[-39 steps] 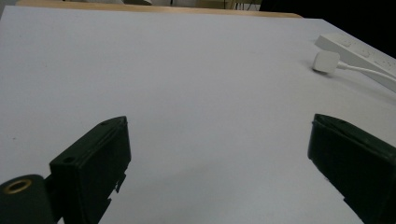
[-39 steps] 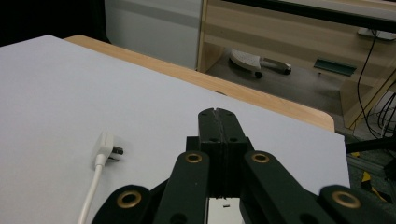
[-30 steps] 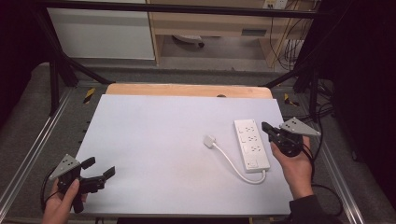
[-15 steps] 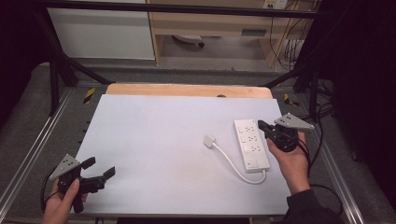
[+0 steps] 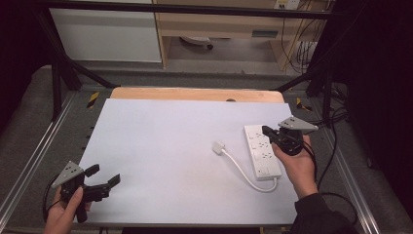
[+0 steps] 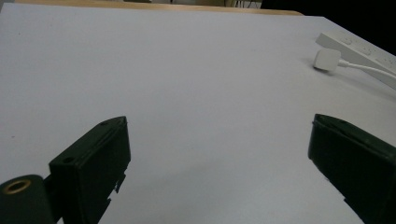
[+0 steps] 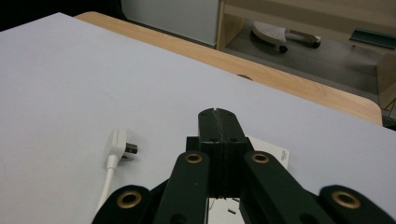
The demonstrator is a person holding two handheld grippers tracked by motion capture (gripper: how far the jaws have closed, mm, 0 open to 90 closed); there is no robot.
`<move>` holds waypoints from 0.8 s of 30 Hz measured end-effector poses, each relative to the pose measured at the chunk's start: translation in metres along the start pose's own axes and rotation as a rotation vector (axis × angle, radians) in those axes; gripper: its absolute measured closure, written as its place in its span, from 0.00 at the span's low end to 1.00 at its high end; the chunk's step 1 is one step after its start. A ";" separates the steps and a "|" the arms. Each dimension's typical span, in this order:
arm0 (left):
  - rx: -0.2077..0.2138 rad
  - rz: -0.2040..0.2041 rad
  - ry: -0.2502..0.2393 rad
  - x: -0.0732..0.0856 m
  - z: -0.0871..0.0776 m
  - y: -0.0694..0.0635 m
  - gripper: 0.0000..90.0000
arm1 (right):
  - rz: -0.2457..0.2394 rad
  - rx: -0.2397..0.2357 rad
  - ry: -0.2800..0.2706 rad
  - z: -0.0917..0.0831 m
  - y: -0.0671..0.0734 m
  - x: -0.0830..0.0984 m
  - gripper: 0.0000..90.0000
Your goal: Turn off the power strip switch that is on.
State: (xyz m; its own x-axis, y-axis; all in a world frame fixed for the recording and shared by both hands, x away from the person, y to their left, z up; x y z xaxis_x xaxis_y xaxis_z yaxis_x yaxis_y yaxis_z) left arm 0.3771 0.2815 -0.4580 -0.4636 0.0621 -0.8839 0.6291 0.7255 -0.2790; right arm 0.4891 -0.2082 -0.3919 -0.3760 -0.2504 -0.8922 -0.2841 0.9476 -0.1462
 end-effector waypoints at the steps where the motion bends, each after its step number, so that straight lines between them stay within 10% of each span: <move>1: -0.001 0.001 0.001 0.000 0.000 0.000 0.06 | -0.005 -0.001 0.002 0.001 0.001 0.000 1.00; 24: 0.007 0.003 0.011 0.001 0.002 -0.001 0.06 | -0.033 -0.036 0.073 0.021 0.016 0.014 1.00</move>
Point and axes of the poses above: each handheld gripper's, and its own axes: z roughly forward along the jaws, x roughly out of its underside, y roughly to its left, the point moved 10 cm from there along z, roughly forward along the jaws, and after that the axes turned 14 degrees about x, right-handed, at the moved point
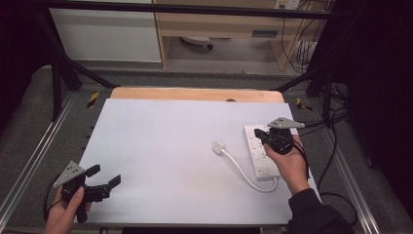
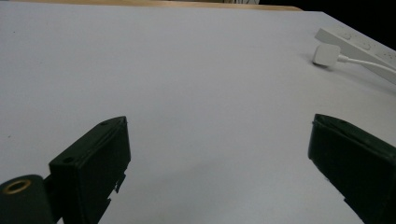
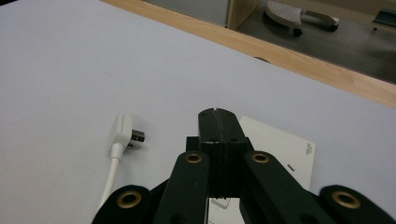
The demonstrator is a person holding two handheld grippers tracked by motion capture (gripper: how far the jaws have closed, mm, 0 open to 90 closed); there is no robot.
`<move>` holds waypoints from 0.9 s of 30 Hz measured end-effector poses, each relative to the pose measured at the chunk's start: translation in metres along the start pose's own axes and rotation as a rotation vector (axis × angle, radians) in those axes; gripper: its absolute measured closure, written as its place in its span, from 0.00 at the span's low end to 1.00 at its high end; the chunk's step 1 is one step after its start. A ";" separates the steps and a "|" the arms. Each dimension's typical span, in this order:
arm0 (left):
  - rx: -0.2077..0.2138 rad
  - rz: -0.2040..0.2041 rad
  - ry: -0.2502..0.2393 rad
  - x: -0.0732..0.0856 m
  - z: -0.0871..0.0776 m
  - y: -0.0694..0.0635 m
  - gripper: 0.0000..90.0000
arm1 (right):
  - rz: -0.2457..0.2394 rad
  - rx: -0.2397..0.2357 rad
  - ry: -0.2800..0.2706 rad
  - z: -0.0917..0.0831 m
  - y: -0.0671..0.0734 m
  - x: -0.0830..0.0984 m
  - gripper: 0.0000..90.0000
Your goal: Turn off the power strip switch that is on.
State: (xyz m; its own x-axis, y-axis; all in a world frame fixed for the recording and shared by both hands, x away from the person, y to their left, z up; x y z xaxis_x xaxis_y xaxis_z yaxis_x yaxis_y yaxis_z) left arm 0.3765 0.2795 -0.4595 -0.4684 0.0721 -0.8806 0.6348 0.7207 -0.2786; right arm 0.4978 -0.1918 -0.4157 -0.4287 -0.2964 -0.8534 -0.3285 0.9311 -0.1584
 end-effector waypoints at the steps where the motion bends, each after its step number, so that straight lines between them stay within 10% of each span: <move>1: 0.000 0.000 0.001 0.000 0.000 0.000 0.06 | 0.001 -0.001 0.003 0.000 0.000 0.001 1.00; 27: -0.003 0.005 0.011 0.001 0.001 0.000 0.06 | -0.005 0.004 0.057 0.007 0.000 0.027 1.00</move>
Point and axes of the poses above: each handheld gripper's, and its own axes: z roughly forward along the jaws, x roughly out of its underside, y roughly to its left, the point moved 10 cm from there along z, roughly forward along the jaws, and after that the axes turned 14 degrees about x, right-handed, at the moved point
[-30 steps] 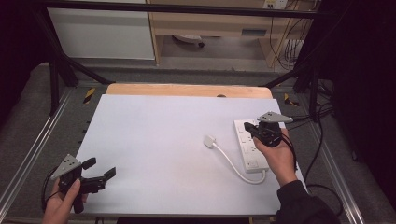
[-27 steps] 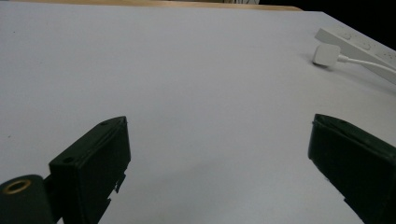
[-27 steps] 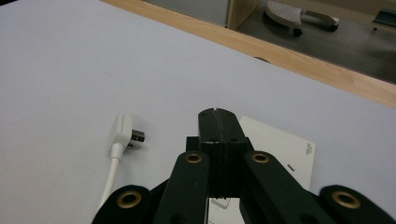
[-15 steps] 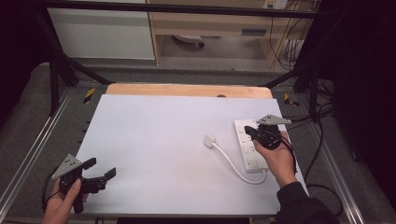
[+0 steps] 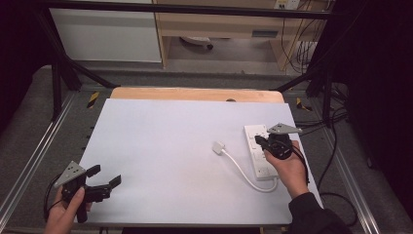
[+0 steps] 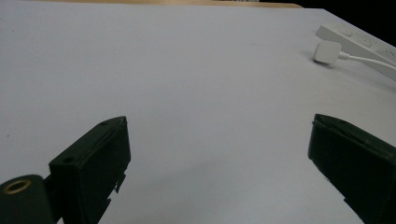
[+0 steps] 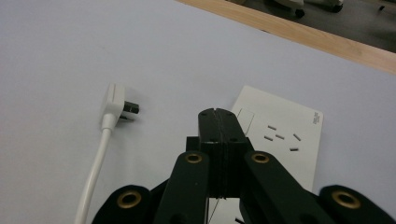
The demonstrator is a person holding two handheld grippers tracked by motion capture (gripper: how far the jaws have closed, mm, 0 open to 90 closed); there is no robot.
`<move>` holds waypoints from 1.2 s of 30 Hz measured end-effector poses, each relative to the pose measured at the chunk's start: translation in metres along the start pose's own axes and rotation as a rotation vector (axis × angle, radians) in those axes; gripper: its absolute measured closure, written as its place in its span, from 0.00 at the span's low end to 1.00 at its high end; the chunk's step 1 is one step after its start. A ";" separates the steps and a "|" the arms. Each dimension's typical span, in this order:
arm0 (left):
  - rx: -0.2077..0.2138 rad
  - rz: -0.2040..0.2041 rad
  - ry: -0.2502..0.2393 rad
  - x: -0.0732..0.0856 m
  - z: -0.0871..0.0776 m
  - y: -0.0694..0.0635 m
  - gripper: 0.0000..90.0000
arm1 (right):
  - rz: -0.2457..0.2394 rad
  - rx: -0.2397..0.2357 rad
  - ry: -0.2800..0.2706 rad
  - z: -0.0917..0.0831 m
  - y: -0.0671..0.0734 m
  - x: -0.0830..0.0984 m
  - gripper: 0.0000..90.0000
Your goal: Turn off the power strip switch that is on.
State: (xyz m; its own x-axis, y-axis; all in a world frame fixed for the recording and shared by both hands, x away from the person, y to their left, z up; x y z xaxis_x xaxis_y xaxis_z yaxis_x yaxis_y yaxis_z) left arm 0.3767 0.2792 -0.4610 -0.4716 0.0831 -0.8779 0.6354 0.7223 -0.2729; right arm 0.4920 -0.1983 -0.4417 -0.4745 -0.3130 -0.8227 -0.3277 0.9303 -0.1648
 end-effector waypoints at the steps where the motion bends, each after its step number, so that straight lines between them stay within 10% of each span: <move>1: 0.000 -0.001 0.000 0.000 0.000 0.000 0.06 | 0.002 0.001 0.003 0.000 0.000 0.001 1.00; 36: 0.004 0.001 0.011 0.002 0.001 -0.001 0.06 | 0.025 0.003 0.076 0.010 -0.002 0.041 1.00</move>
Point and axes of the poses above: each handheld gripper's, and its own axes: z roughly forward along the jaws, x roughly out of its underside, y roughly to its left, the point moved 10 cm from there along z, roughly forward along the jaws, and after that the axes turned 14 degrees about x, right-handed, at the moved point
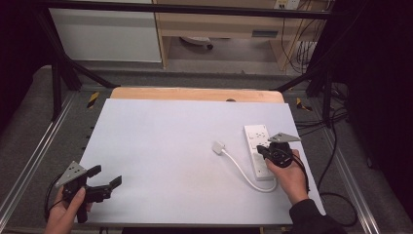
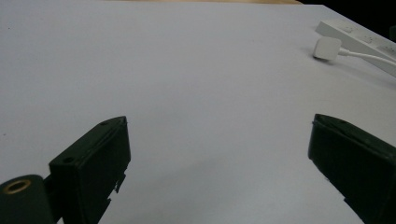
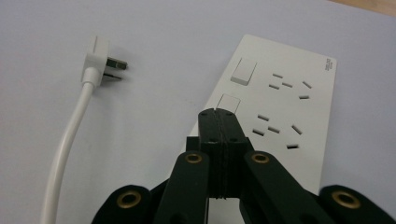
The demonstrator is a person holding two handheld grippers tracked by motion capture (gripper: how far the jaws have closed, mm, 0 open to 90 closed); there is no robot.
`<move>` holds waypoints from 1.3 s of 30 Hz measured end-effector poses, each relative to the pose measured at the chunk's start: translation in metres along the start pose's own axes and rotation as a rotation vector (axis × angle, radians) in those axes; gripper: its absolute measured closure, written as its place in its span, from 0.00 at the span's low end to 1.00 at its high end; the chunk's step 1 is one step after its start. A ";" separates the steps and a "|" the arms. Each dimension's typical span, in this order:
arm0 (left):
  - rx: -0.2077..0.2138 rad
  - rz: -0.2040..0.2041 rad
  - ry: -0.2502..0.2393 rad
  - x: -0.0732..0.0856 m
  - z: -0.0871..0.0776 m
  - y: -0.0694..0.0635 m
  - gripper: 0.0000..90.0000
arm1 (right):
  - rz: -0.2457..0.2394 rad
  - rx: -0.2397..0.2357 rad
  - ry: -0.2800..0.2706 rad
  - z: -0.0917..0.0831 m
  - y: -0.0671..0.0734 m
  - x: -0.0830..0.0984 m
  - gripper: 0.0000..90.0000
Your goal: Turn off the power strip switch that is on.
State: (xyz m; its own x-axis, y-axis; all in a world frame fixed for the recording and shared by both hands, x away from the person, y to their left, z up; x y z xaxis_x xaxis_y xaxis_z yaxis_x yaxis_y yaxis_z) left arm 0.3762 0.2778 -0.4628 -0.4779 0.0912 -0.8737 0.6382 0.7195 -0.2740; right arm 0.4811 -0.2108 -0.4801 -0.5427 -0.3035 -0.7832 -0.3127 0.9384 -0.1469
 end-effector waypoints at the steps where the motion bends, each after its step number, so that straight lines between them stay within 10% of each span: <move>1: 0.000 0.000 0.000 0.000 0.000 0.000 0.06 | 0.000 0.000 0.000 0.000 0.000 0.000 1.00; 39: 0.005 0.003 0.014 0.002 0.002 -0.001 0.06 | -0.007 0.005 0.037 0.014 0.003 0.008 1.00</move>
State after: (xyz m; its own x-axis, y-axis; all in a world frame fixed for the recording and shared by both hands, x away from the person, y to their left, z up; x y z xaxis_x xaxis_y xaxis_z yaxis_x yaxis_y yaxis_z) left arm 0.3757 0.2763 -0.4646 -0.4846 0.1026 -0.8687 0.6426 0.7156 -0.2739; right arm 0.4870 -0.2075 -0.4951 -0.5689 -0.3160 -0.7593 -0.3126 0.9370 -0.1557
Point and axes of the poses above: each handheld gripper's, and its own axes: z roughly forward along the jaws, x roughly out of its underside, y roughly to its left, the point moved 10 cm from there along z, roughly forward along the jaws, and after that the axes turned 14 degrees about x, right-handed, at the moved point
